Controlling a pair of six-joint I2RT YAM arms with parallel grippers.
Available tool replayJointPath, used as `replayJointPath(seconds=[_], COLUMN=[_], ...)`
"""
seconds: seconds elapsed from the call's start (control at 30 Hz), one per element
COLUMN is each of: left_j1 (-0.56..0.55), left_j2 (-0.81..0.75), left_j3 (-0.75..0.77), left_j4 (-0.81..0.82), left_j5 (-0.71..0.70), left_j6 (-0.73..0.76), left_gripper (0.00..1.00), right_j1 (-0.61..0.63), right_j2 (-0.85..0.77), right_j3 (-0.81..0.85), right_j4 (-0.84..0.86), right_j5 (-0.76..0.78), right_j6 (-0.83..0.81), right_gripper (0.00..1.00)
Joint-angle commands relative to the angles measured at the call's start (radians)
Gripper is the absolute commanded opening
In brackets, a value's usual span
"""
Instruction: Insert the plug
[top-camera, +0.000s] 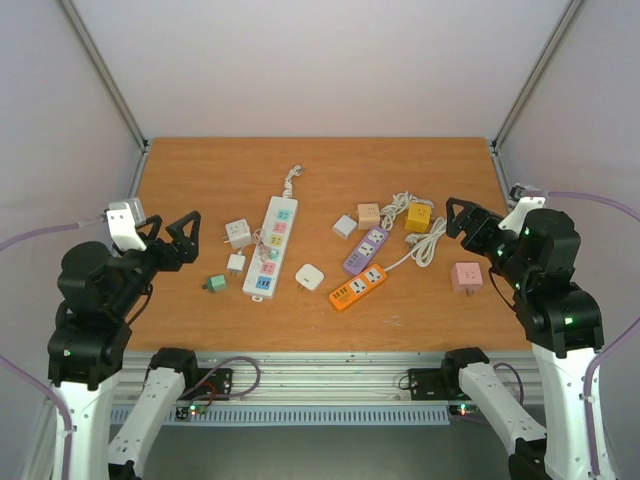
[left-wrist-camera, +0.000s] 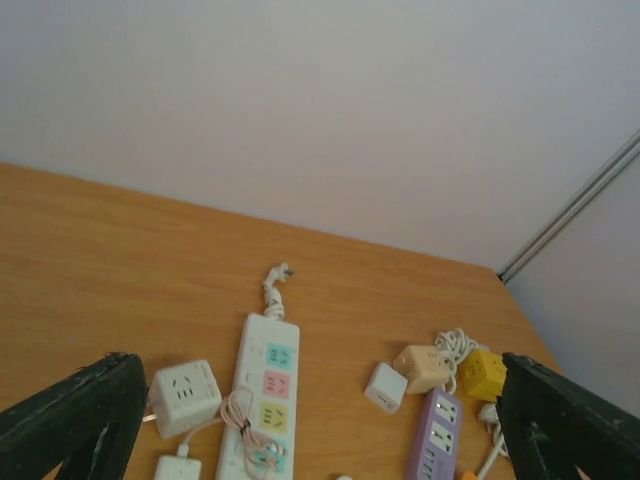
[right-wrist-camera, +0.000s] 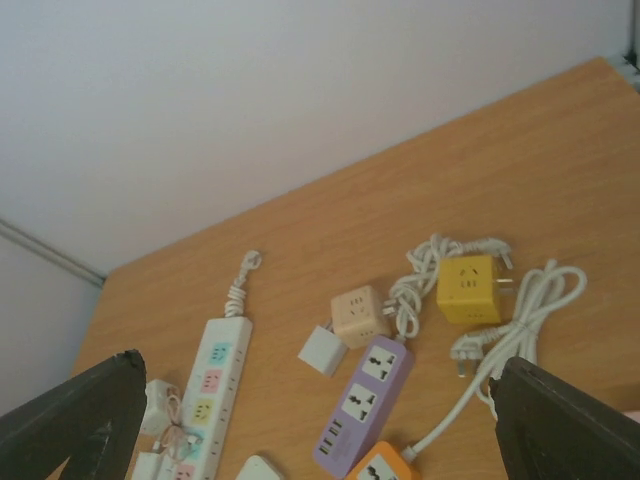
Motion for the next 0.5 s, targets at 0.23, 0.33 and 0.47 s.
replayJointPath(seconds=[0.23,0.33,0.47], left_j1=[0.022,0.011,-0.004], left_j2=[-0.032,-0.015,0.009], left_j3=[-0.170,-0.192,-0.210], left_j4=[0.108,0.117,0.140], left_j5=[0.144,0.151,0.136], left_j6=[-0.065,-0.063,-0.034], left_gripper=[0.99,0.99,0.99], right_j1=[-0.084,-0.090,-0.095], right_j2=[0.038,0.071,0.143], right_j3=[-0.123,-0.184,-0.250], right_j4=[-0.040,-0.044,-0.107], right_j5=[-0.003,0.082,0.266], right_j6=[0.126,0.169,0.261], right_gripper=[0.98,0.98,0.98])
